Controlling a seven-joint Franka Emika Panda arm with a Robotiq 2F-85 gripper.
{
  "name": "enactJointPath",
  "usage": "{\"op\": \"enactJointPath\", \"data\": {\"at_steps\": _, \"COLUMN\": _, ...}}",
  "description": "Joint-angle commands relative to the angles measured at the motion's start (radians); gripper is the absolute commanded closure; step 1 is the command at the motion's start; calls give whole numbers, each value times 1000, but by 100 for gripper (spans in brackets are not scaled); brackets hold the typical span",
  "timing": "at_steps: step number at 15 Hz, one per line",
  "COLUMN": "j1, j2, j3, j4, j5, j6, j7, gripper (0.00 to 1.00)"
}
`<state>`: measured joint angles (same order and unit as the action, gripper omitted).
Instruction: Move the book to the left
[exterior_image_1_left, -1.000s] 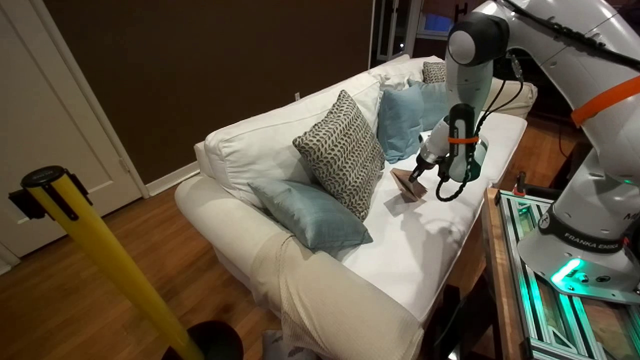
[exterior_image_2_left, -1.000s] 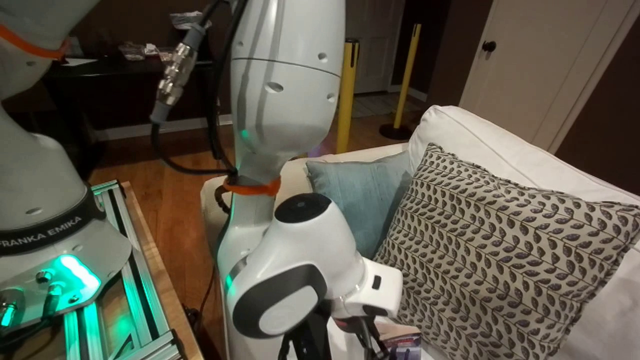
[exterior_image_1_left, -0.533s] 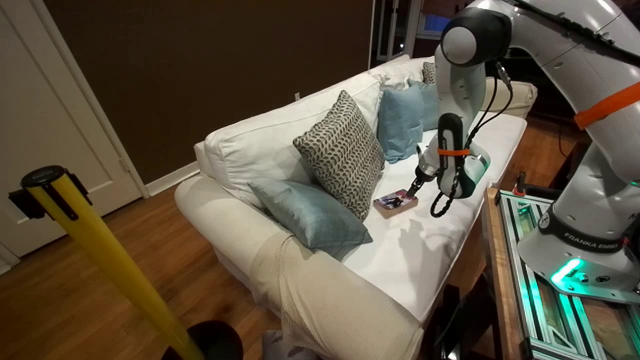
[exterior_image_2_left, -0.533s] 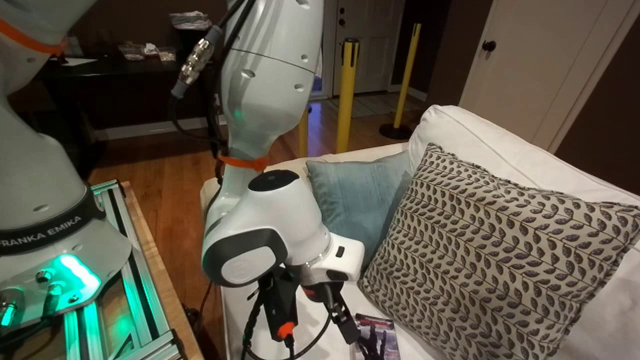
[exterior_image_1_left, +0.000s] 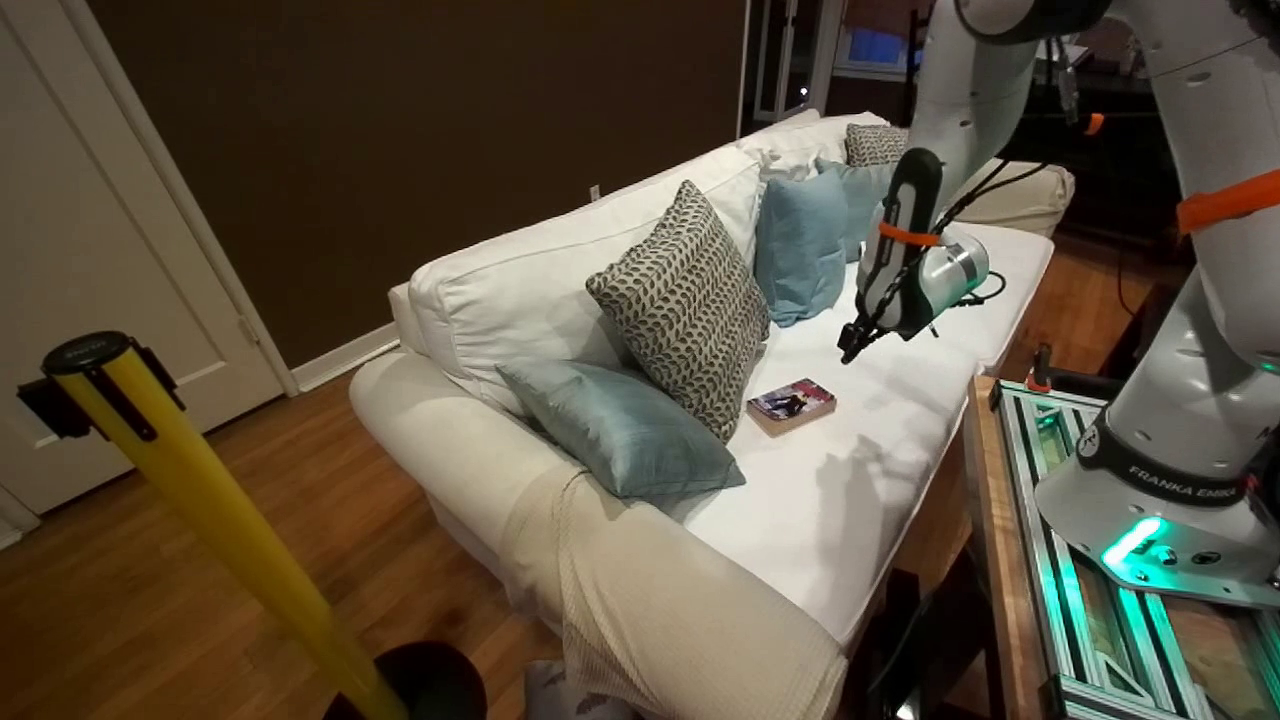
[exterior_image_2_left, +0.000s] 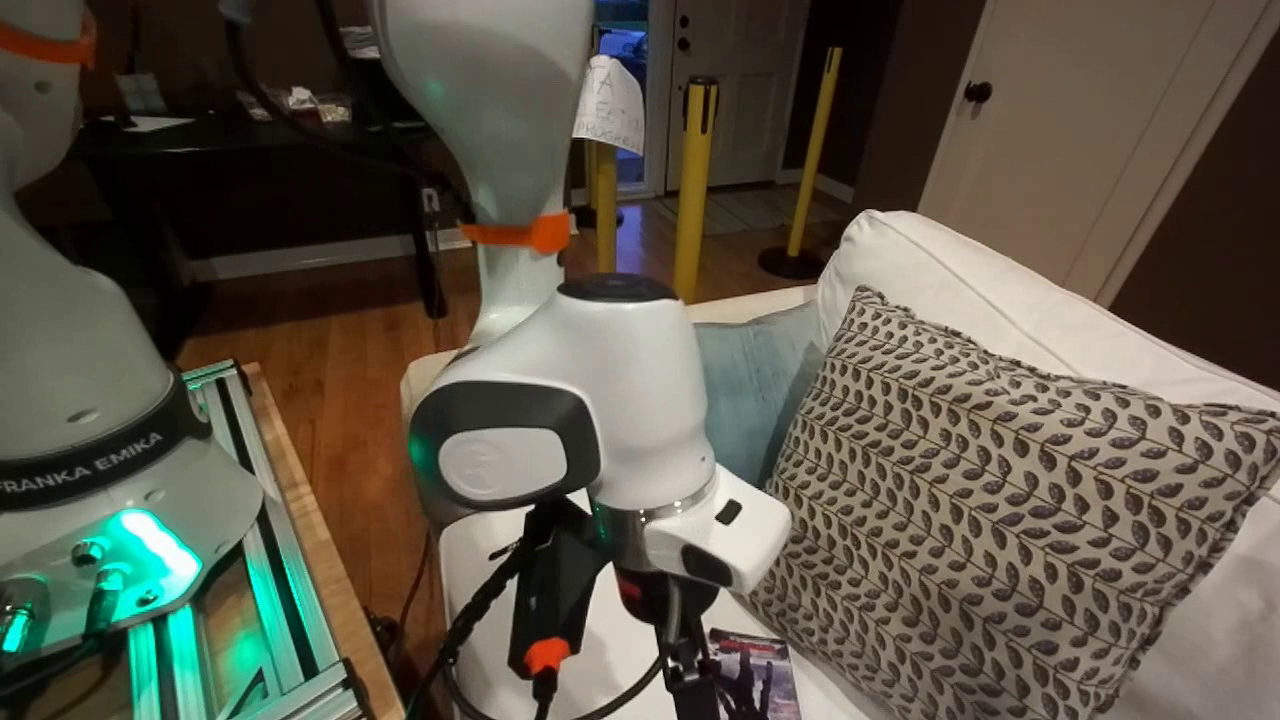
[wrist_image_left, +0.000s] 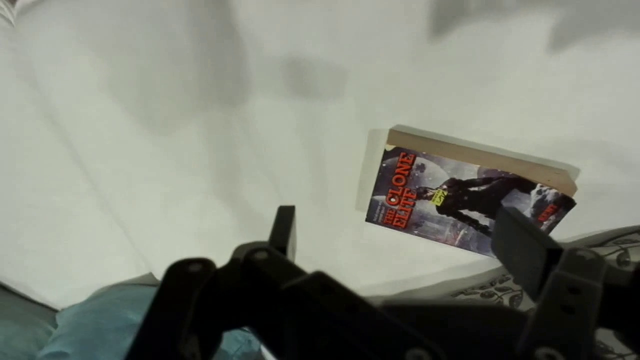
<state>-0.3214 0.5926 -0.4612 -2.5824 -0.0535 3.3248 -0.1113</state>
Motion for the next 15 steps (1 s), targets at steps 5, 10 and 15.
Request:
{"op": "enactJointPath", "data": {"at_steps": 5, "j1": 86, "j2": -484, "j3": -197, "j4": -91, "j5": -171, "j6": -558, "j7": -84, "gripper": 0}}
{"op": "enactJointPath", "data": {"at_steps": 10, "j1": -3, "j2": -771, "j3": -124, "j4": -180, "j5": -259, "j6": -662, "j7": -116, "gripper": 0}}
{"op": "enactJointPath", "data": {"at_steps": 15, "j1": -48, "j2": -719, "j3": -66, "j4": -141, "j5": -215, "j6": -644, "j7": -120, "gripper": 0}}
